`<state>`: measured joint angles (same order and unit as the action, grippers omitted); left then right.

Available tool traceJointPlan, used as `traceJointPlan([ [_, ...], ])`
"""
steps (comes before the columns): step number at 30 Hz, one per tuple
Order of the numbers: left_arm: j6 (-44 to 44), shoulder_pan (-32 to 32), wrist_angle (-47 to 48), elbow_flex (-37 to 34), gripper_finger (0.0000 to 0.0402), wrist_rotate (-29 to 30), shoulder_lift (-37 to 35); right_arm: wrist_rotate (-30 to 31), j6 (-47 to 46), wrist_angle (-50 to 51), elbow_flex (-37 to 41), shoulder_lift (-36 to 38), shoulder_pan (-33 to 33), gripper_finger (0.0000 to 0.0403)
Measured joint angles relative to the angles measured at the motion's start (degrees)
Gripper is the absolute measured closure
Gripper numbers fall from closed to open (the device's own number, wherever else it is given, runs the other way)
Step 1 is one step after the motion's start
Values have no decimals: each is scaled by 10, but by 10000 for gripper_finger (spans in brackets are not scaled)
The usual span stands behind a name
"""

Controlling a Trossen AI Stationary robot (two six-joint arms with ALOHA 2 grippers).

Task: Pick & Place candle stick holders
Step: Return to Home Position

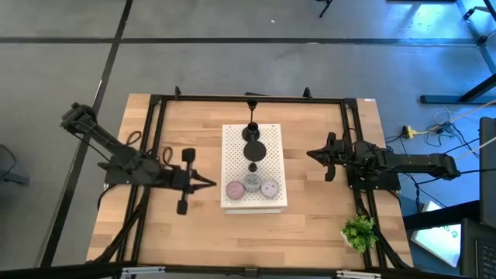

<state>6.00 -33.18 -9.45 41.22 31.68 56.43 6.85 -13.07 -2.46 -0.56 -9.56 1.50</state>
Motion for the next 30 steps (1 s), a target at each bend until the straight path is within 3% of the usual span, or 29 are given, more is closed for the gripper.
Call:
traceJointPlan([
  [6, 3, 29, -27, -86, 400, -46, -92, 0, 0, 1, 0, 0, 0, 402],
  [13, 13, 99, -86, -160, 400, -173, -176, 0, 0, 1, 0, 0, 0, 402],
  [16, 27, 127, -85, -182, 400, -175, -201, 0, 0, 1, 0, 0, 0, 402],
  [22, 10, 183, -84, -217, 400, -156, -228, 0, 0, 1, 0, 0, 0, 402],
  [30, -9, 236, -81, -240, 400, -258, -231, 0, 0, 1, 0, 0, 0, 402],
])
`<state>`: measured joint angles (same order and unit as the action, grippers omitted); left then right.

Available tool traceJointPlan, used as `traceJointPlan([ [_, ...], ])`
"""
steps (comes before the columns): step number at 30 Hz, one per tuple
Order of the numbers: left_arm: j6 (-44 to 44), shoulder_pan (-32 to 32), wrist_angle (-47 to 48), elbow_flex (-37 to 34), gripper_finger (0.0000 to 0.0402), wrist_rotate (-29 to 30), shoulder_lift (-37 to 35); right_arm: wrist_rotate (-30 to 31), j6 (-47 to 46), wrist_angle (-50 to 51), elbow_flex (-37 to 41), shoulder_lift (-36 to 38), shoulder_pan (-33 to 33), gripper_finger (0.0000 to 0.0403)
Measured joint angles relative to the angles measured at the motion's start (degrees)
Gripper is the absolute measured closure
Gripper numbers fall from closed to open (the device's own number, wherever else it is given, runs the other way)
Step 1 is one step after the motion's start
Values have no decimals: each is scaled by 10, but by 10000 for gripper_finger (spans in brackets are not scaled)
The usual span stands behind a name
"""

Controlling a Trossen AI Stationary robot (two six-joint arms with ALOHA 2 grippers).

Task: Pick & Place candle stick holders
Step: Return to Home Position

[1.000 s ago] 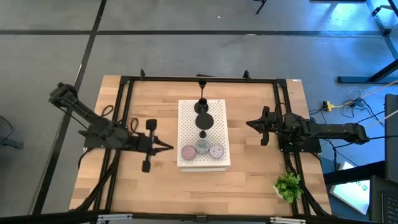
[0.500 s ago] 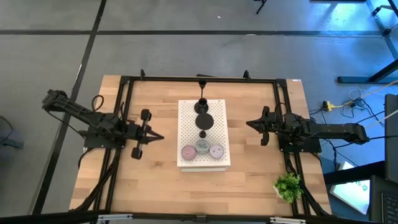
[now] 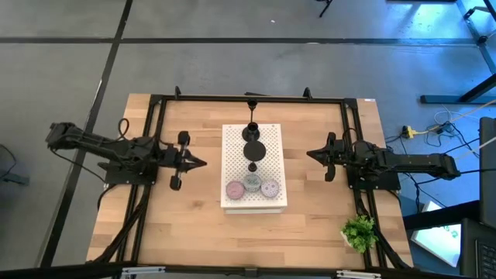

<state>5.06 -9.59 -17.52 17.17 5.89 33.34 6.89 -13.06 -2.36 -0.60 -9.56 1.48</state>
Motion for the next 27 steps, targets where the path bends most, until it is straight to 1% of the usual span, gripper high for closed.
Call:
traceJointPlan([
  [6, -19, 24, -6, -17, 400, -1, -9, 0, 0, 0, 0, 0, 0, 402],
  [10, -24, 26, -15, -46, 400, -11, -26, 0, 0, 0, 0, 0, 0, 402],
  [15, -24, 27, -26, -83, 399, 8, -72, 0, 0, 0, 0, 0, 0, 402],
  [18, -17, 27, -41, -101, 400, 10, -105, 0, 0, 0, 0, 0, 0, 402],
  [23, 0, 27, -87, -149, 400, -30, -148, 0, 0, 0, 0, 0, 0, 402],
  [25, 1, 27, -100, -167, 400, -31, -163, 0, 0, 0, 0, 0, 0, 402],
  [27, -1, 27, -87, -166, 399, -32, -175, 0, 0, 0, 0, 0, 0, 402],
])
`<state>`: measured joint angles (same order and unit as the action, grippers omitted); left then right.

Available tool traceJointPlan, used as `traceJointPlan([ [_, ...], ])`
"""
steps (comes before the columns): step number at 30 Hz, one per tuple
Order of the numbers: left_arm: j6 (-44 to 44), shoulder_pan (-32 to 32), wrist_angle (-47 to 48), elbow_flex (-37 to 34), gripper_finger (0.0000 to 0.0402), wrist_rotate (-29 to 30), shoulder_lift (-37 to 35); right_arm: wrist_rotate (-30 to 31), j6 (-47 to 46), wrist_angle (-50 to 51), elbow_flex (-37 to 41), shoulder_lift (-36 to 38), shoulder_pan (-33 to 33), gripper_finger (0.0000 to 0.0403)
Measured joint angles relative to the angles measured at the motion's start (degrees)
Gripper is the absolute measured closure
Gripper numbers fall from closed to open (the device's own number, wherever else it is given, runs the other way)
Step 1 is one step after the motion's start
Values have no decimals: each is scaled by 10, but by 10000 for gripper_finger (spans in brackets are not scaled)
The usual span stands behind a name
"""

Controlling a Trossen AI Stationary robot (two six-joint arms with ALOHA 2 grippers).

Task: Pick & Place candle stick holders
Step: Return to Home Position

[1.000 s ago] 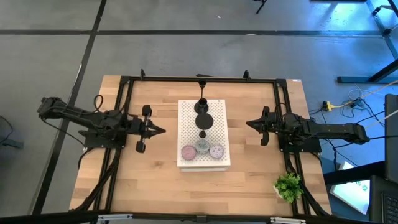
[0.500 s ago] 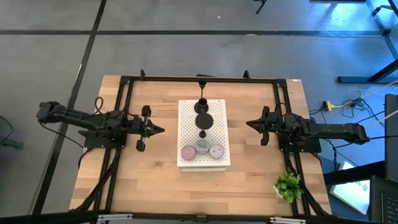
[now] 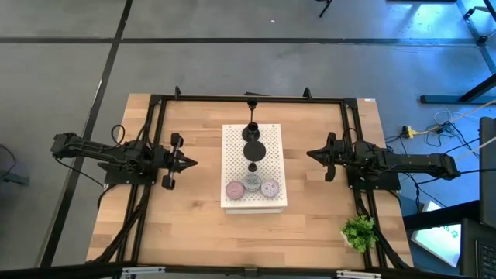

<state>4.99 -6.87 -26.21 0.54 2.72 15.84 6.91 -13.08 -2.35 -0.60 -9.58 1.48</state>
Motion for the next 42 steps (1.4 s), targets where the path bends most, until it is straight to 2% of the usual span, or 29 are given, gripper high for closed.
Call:
traceJointPlan([
  [7, -12, 0, 16, 0, 400, -27, -4, 0, 0, 0, 0, 0, 0, 402],
  [12, -13, 0, 62, 0, 400, 1, -4, 0, 0, 0, 0, 0, 0, 402],
  [19, -25, 0, 93, 0, 400, -25, -4, 0, 0, 0, 0, 0, 0, 402],
  [25, -52, 0, 158, 0, 400, -39, -4, 0, 0, 0, 0, 0, 0, 402],
  [28, -76, 0, 195, 0, 399, -21, -4, 0, 0, 0, 0, 0, 0, 402],
  [32, -116, 0, 248, 0, 397, 33, -2, 0, 0, 0, 0, 0, 0, 402],
  [38, -126, 1, 246, 0, 399, 40, 24, 0, 0, 0, 0, 0, 0, 402],
  [42, -82, 1, 247, 0, 399, 34, 40, 0, 0, 0, 0, 0, 0, 402],
])
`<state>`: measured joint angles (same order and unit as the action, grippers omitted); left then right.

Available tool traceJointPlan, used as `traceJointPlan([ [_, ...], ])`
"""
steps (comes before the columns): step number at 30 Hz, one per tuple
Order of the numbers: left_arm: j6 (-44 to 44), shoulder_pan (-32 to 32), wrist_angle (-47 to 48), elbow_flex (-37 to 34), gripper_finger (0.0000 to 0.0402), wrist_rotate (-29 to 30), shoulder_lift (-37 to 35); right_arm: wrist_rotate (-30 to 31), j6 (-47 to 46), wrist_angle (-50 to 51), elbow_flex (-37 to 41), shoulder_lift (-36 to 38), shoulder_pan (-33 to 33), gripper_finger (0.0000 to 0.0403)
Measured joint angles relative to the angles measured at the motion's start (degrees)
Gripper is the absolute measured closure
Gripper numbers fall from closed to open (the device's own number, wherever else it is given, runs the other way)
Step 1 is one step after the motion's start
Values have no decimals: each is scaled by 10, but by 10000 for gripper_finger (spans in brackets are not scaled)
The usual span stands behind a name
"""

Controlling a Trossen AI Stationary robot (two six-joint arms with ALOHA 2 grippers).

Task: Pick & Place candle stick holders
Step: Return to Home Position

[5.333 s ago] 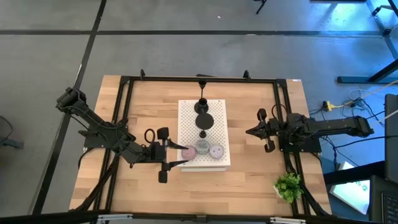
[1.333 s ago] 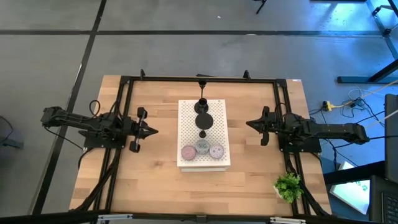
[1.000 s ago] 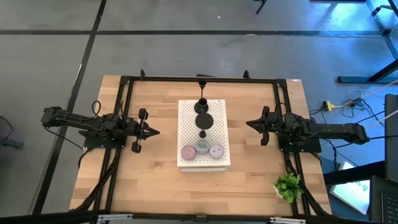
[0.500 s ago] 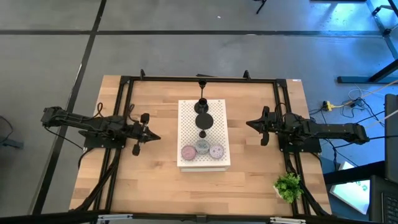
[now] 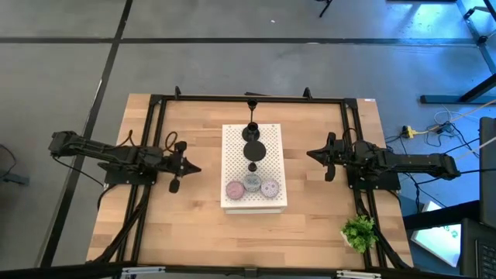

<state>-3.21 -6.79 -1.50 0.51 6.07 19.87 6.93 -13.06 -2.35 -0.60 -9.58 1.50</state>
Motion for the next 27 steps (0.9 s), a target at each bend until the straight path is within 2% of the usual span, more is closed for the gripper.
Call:
traceJointPlan([
  [3, 18, 0, 1, 0, 394, -11, 10, 0, 0, 0, 0, 0, 0, 402],
  [10, -16, 0, 1, 0, 391, -11, 12, 0, 0, 0, 0, 0, 0, 402],
  [27, -16, 0, 1, 0, 395, -11, 12, 0, 0, 0, 0, 0, 0, 402],
])
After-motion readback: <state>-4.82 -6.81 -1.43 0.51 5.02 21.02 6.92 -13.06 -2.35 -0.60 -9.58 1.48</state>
